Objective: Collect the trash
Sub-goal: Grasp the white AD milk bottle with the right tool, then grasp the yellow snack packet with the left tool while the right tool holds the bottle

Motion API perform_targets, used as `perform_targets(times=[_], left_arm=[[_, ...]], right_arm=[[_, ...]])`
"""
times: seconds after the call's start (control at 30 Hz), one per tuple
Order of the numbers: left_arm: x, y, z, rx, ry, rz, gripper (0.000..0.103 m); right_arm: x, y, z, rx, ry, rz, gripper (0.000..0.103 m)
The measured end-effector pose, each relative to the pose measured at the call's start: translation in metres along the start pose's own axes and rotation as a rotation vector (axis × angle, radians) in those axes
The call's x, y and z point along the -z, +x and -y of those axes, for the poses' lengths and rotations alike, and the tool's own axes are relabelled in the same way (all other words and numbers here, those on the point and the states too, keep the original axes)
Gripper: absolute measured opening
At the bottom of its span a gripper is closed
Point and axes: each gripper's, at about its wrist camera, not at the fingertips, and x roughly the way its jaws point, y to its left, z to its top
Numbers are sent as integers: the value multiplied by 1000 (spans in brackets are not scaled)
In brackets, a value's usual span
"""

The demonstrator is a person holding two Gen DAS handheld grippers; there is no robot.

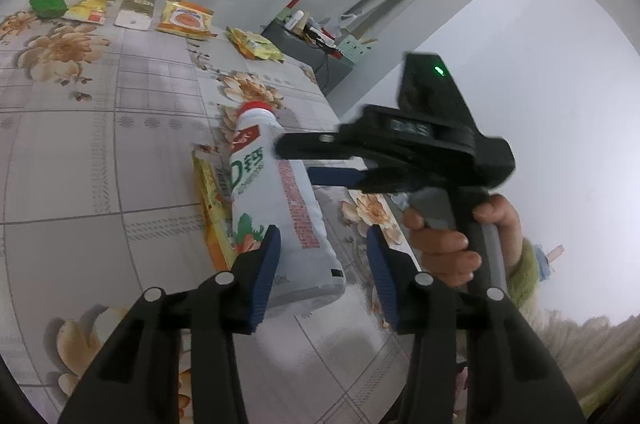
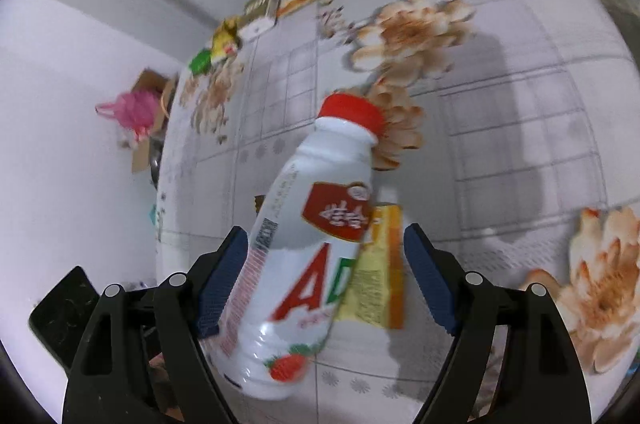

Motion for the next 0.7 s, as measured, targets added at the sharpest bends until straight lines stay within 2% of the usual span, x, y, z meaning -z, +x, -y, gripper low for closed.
perform_targets(times=[0.07,0.13,0.27,0.43,0.53,0.7], left_arm=[[1,1,3,10,13,1,41],[1,2,5,16,25,1,41],[1,7,9,17,41,3,40],[0,12,13,18,56,1,39],[0,17,15,10,70,-3,36],[0,19,20,-18,110,-4,35]], right_arm=[[-1,5,-2,-12,-1,-19,76],[-1,7,-2,-27,-5,-26,72],[0,11,-4,-73,-24,-29,57],[4,14,-12,-57,-49,-40,59],[2,18,-12,-64,-24,-58,66],[-2,27,-8,-67,-9,-75,67]])
